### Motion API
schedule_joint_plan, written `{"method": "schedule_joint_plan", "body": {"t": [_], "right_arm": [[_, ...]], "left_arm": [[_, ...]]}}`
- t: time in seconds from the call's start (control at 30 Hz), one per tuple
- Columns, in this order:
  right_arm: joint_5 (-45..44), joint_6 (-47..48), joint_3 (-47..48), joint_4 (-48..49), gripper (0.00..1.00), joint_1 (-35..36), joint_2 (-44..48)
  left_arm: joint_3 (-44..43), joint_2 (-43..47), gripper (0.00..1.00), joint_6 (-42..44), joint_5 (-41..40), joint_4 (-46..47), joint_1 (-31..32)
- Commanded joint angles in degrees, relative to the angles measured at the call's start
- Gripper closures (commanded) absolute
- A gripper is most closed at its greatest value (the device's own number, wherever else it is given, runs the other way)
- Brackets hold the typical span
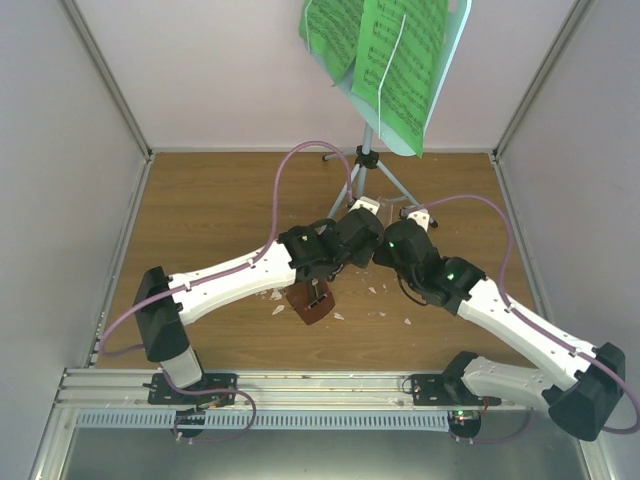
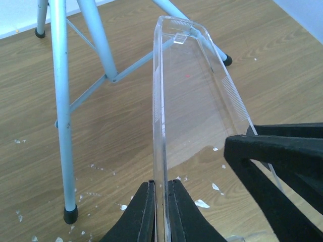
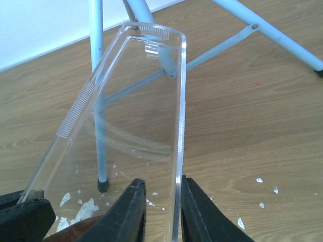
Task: Pack up the instrument practice props
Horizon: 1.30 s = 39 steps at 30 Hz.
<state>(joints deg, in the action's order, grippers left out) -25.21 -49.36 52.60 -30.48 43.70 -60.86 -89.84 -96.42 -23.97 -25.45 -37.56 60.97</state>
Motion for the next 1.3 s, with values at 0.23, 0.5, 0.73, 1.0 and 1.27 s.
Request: {"method": "schedule_joint_plan", "body": {"t": [0.23,0.5,0.73,1.0,1.27], "right_arm": [[-0.84,2.32,-0.89,0.36,0.37,0.28,6.91],[2.41,11.01,-6.17,8.26,0.08,-4.42,22.02],[27.89,17.16,-9.16,18.03,0.01,-14.79,23.00],[58.28,5.33,-16.09,46.26,0.00,-21.90,21.53],[62.80,-11.32,-21.12,80.89,0.00,-17.21,15.33]], "left_arm": [[1.50,0.75,1.00,-1.17,2.83,1.36,-1.01],[13.36,11.06,1.00,-2.85,13.91,12.49,-5.08],[26.36,24.97,1.00,-7.36,33.16,28.35,-12.43],[40.08,39.62,1.00,-12.33,49.66,41.36,-18.78],[45.44,47.96,1.00,-18.95,55.54,51.92,-20.27]]}}
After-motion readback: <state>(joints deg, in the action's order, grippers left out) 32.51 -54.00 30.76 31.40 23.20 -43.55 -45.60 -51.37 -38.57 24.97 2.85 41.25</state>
